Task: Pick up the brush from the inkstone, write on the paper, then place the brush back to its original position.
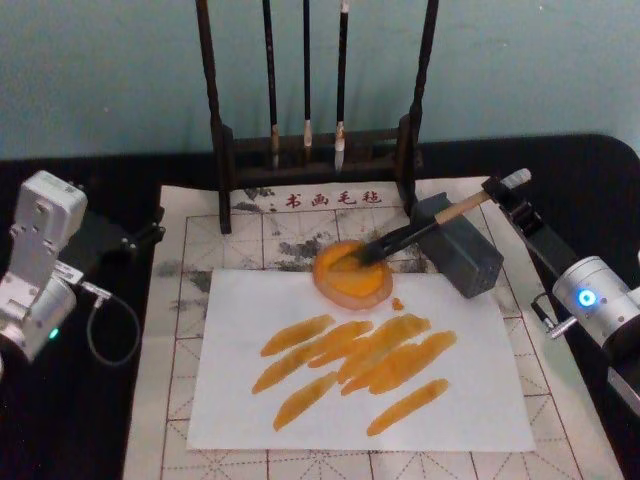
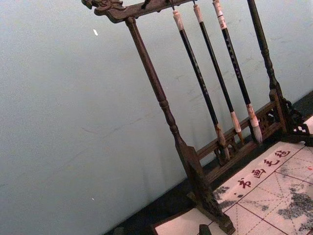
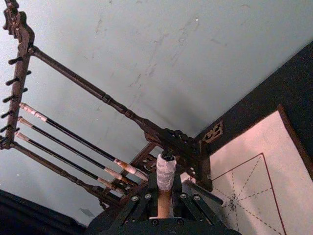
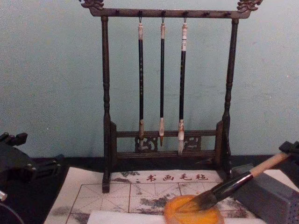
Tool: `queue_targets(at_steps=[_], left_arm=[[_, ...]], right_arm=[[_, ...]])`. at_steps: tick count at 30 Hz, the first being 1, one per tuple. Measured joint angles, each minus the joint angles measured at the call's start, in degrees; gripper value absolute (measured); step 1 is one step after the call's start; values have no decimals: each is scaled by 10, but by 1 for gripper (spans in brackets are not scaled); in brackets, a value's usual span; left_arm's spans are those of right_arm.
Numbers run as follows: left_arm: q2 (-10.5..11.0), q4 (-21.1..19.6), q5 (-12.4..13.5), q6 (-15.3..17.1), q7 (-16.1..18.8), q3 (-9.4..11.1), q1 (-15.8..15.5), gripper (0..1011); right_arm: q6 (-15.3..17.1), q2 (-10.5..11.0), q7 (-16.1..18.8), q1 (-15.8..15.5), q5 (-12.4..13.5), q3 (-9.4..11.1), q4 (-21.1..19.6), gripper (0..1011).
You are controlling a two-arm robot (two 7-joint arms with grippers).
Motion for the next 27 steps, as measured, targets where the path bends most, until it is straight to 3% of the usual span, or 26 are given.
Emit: queue_targets(at_steps=[16, 23, 27], left_arm=[[0, 0, 0, 0, 0, 0, 0, 1001], [0, 0, 0, 0, 0, 0, 0, 1001], [0, 0, 0, 0, 0, 0, 0, 1001]], right_arm=[[0, 1, 0, 0, -1, -1, -1, 187], [0, 1, 0, 0, -1, -1, -1, 361], [0, 1, 0, 0, -1, -1, -1, 513]])
